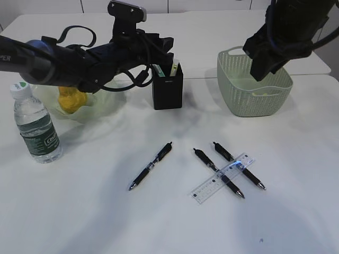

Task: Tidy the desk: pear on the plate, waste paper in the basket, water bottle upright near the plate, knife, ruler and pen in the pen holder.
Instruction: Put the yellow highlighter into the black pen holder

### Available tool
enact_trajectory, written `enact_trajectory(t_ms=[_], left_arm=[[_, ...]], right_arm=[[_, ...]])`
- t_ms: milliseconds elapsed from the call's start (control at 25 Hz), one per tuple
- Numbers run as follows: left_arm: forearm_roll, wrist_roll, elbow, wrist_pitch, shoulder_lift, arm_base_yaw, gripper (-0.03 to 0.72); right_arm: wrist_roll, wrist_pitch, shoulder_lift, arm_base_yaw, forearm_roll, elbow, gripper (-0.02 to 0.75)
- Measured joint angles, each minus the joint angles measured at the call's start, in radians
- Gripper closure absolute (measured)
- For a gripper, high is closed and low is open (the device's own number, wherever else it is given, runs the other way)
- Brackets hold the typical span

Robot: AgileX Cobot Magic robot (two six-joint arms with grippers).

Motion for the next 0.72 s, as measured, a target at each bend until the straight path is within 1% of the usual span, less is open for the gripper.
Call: enact_trajectory(t_ms=[280, 520, 720], left_arm=[[0.004, 0.000, 0.000, 0.182, -0.089, 0.000, 0.378], [0.004, 0.000, 0.000, 0.384, -0.170, 0.000, 0.378], [0.004, 0.000, 0.000, 0.519, -0.235, -0.019, 0.378]], right_arm=[[0.000, 0.000, 0.000, 0.000, 0.000, 0.000, 0.424], [0.000, 0.000, 0.000, 0.000, 0.000, 0.000, 0.424], [0.000, 0.000, 0.000, 0.000, 0.000, 0.000, 0.424]])
